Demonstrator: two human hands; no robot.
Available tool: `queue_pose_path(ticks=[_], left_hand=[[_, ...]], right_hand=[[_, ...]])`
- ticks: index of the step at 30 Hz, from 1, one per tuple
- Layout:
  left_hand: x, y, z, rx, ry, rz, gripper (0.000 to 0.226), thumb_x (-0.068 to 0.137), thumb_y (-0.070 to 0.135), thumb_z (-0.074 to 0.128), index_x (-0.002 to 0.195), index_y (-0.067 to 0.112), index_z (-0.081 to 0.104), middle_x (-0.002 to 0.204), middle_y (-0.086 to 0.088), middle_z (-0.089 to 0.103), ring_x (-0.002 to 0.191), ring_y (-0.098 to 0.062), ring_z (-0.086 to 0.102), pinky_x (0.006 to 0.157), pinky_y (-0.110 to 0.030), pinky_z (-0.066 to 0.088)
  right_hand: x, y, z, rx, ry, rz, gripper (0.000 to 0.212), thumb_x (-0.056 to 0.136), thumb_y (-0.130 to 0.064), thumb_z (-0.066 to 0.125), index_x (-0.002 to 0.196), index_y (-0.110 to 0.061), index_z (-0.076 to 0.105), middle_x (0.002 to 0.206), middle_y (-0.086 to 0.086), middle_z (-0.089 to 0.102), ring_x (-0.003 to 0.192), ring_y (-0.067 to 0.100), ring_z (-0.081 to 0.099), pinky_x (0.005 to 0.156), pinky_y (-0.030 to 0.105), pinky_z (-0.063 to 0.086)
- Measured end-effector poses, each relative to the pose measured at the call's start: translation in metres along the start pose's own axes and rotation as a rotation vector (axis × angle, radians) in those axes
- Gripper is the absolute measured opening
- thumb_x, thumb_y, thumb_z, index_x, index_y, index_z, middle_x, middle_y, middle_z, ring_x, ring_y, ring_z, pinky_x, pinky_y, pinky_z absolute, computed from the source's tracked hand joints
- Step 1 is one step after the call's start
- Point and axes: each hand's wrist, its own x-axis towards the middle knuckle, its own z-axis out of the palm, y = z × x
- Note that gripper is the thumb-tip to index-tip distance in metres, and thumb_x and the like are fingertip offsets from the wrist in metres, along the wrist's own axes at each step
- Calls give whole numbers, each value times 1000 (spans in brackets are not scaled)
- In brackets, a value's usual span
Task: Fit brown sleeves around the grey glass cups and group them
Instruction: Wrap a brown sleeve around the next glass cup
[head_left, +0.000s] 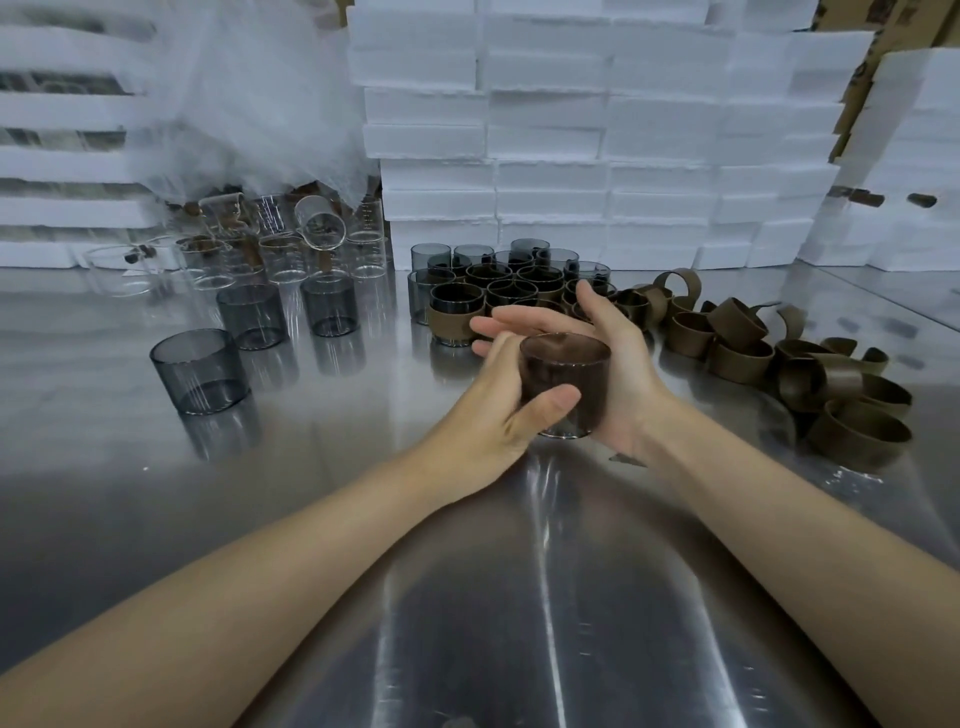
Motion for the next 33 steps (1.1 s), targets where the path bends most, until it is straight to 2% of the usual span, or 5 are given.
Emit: queue_pose_path(ticks=[6, 10, 16, 24, 33], left_hand=[[0, -5, 0, -288, 163, -133, 36, 95, 62, 33, 113, 36, 49, 111, 10, 57, 100, 18, 53, 84, -3, 39], [12, -12, -6, -462, 437, -269, 42, 94, 49, 35, 119, 18, 45, 113, -3, 61, 93, 7, 63, 76, -10, 49], [24, -14, -13, -887, 554, -518, 42, 104, 46, 27, 131, 16, 39, 121, -10, 61, 96, -18, 67, 84, -30, 55], [21, -11, -18, -917, 451, -701, 57, 103, 52, 31, 142, 12, 40, 87, -8, 70, 64, -25, 72, 34, -19, 23], [16, -14, -24, -902, 266, -576, 42, 72, 32, 71, 107, 14, 58, 86, 5, 71, 80, -12, 70, 42, -15, 27]], right_hand=[[8, 3, 15, -164, 152, -30, 63, 102, -50, 21, 107, -11, 70, 115, 12, 71, 114, 33, 63, 102, 47, 45], [7, 9, 11, -958, 513, -351, 36, 101, -31, 41, 94, -18, 74, 82, 5, 75, 80, 25, 70, 80, 40, 55], [2, -28, -38, -1419, 890, -371, 34, 85, -3, 43, 112, -18, 55, 114, 4, 56, 98, 28, 56, 67, 34, 35], [-4, -33, -71, -1505, 838, 473, 55, 94, -17, 50, 140, -1, 24, 139, 26, 26, 111, 45, 48, 80, 42, 40], [-5, -41, -61, -1700, 874, 112, 21, 87, -4, 54, 107, 0, 56, 108, 23, 59, 100, 42, 56, 69, 38, 39]])
